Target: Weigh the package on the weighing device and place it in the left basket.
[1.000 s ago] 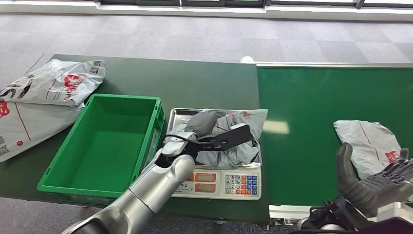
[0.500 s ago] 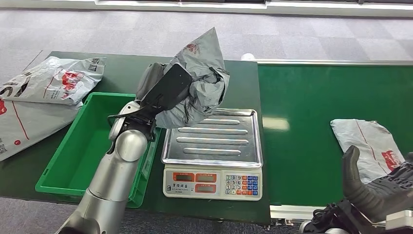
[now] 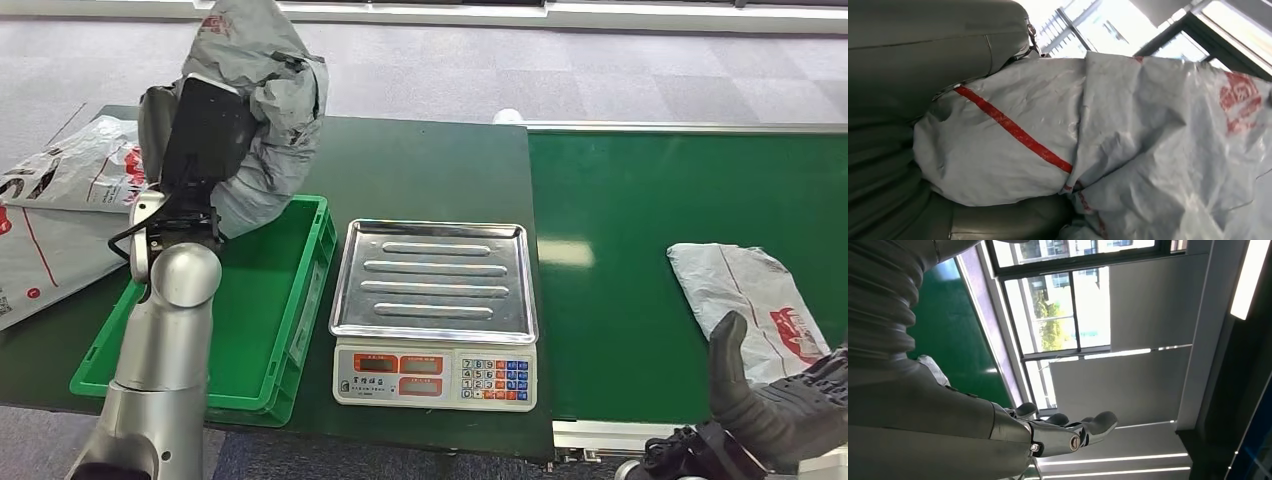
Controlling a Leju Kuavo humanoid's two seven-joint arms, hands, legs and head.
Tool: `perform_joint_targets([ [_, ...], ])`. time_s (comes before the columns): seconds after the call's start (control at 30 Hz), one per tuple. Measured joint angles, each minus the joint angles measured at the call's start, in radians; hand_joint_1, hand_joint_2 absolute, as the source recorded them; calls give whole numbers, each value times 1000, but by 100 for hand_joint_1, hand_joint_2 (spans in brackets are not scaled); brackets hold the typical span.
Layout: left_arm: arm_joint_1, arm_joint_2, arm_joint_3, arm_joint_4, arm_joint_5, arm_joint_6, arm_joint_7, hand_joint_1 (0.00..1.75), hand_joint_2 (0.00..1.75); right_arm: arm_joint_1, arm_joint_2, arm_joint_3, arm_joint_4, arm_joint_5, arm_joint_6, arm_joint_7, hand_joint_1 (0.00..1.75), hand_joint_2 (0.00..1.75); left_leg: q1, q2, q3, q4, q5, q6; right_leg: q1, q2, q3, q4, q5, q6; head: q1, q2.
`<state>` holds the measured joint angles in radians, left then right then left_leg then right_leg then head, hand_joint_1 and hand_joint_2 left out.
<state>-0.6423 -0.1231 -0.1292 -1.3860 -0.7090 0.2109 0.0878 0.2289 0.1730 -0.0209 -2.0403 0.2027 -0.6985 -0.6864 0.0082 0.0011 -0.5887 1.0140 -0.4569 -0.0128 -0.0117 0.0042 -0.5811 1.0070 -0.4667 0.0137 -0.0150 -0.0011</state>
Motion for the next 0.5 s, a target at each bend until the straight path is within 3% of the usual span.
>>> perform_joint_targets([
  [0.07, 5, 23, 53, 11, -5, 5, -11, 0, 175, 17, -4, -1, -3, -9, 0, 1, 0, 175, 1, 0, 0, 0, 0, 0, 0, 0, 0, 0, 0, 0, 0, 0],
  [0.23, 51, 68, 160, 35, -24, 3, -25, 0, 175, 79, -46, -2, -5, -36, 0, 23, 0, 175, 1, 0, -1, 0, 0, 0, -1, 0, 0, 0, 0, 0, 0, 0],
  [0.5, 125, 170, 251, 84, 21, 20, -51, 0, 175, 175, -113, -1, -5, -61, 0, 37, 0, 175, 1, 0, -3, 0, -1, 0, -1, 0, -2, 0, -1, 0, 0, 0],
])
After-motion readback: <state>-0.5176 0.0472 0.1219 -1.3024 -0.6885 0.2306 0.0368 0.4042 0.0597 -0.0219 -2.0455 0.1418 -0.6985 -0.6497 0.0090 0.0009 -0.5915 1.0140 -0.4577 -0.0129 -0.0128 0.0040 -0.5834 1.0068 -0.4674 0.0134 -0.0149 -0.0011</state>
